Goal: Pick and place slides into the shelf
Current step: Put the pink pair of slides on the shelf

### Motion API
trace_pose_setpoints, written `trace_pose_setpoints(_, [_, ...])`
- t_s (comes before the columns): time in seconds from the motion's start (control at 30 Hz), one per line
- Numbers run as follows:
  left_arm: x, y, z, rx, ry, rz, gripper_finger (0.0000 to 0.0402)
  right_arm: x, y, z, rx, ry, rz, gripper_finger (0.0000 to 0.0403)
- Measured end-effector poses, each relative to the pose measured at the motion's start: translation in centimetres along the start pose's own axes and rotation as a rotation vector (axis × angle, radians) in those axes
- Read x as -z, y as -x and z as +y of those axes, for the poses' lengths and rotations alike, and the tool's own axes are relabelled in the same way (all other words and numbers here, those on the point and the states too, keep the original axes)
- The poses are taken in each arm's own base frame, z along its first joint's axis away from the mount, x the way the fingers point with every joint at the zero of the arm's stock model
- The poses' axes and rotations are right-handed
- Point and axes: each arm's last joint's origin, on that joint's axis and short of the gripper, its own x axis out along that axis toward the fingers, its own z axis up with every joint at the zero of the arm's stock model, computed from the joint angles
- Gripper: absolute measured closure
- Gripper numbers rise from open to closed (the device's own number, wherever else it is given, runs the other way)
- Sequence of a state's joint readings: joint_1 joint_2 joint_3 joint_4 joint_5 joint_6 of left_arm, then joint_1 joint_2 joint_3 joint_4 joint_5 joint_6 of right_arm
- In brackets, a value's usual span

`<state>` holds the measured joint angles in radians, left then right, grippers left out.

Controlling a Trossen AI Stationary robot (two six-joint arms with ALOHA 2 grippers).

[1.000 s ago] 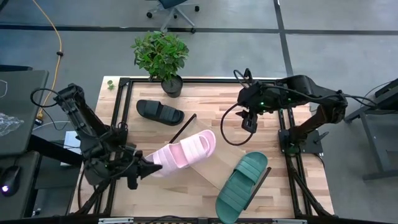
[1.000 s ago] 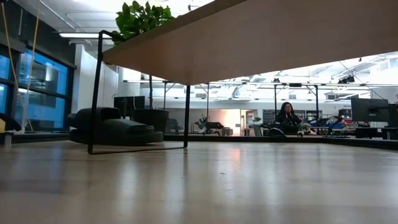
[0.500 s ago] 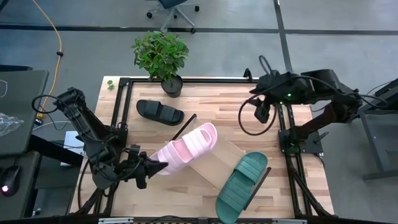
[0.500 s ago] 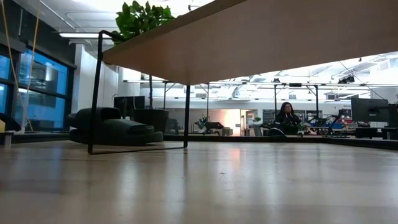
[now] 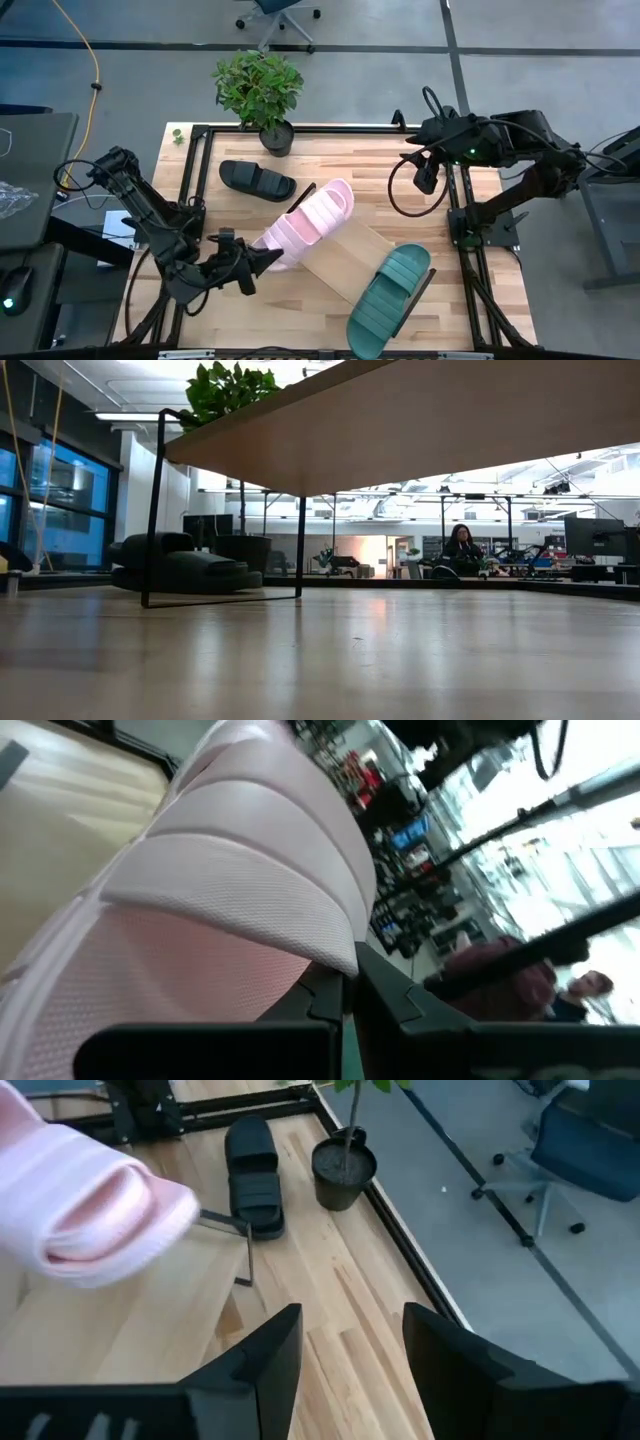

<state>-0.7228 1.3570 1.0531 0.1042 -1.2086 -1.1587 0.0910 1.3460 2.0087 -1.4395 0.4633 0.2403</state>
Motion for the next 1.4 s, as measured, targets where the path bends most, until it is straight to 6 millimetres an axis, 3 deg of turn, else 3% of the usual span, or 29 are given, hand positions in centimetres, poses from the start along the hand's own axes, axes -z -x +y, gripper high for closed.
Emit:
trace_pose_setpoints(0.3, [1.7,-2.9,-1.1,-0.048,0.004,-0.060,0.0401,0.1,0.0,0.2,-0.082,0.040,0.019,0.0236])
trace_pose_setpoints(0.6, [4.6,-4.3,-0.3,-0.124,0.036,-0.097,0.0401,0.1,0.0,0.4,-0.147,0.087,0.029,0.0236])
trace_pose_setpoints(1.4, [4.7,-4.3,2.1,-0.231,0.070,-0.077,0.0401,0.1,0.0,0.4,-0.156,0.108,0.023,0.0236])
